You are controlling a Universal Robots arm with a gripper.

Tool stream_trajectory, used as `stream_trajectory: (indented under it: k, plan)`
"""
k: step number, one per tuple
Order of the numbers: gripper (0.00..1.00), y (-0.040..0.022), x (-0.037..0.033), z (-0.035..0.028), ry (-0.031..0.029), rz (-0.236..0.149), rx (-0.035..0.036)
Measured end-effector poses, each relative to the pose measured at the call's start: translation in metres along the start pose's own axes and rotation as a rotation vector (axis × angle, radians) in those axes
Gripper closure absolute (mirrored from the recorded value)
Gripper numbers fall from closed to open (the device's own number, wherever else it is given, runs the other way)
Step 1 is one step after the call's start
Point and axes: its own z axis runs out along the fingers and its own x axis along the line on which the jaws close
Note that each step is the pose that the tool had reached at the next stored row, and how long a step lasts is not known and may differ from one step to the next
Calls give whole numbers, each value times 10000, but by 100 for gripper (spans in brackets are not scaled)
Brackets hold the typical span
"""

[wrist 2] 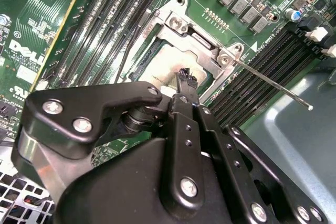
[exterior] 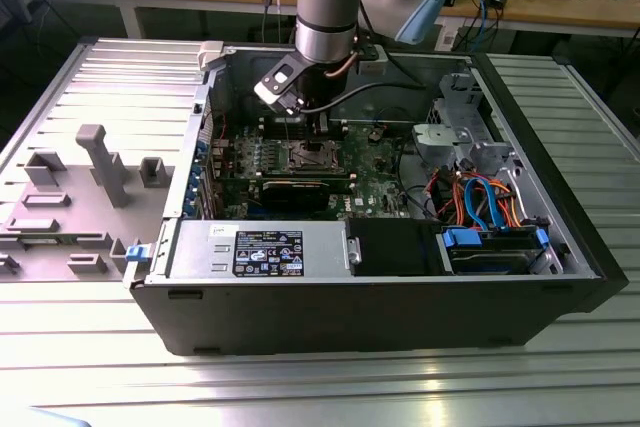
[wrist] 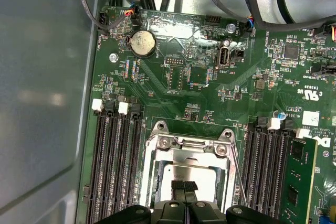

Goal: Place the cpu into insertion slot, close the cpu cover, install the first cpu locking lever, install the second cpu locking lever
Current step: 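Install the first cpu locking lever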

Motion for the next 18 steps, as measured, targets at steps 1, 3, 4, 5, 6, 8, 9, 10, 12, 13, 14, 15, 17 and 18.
stream_trajectory:
  k: [1, 3, 4, 5, 6, 8, 9, 10, 12, 13, 14, 15, 17, 18]
  plan:
    - [89, 1, 0, 0, 0, 0, -1]
    - [89, 1, 0, 0, 0, 0, -1]
    - [89, 1, 0, 0, 0, 0, -1]
    - [89, 1, 0, -1, -1, -1, -1]
    - [89, 1, 0, -12, -3, -1, 0]
    - [89, -1, 0, -38, -3, 0, 0]
    - [89, -1, 0, -52, -4, 0, -1]
    - [89, -1, 0, -61, -4, -1, -1]
    - [89, -1, 1, -76, -4, 0, -1]
    - [89, -2, 1, -82, -4, 0, -1]
    - [89, -3, 1, -100, -3, -3, -8]
    - [89, -3, 1, -103, -5, -4, -7]
    - [89, -3, 1, -107, -6, -4, -6]
    - [89, -4, 0, -116, -7, -3, -5]
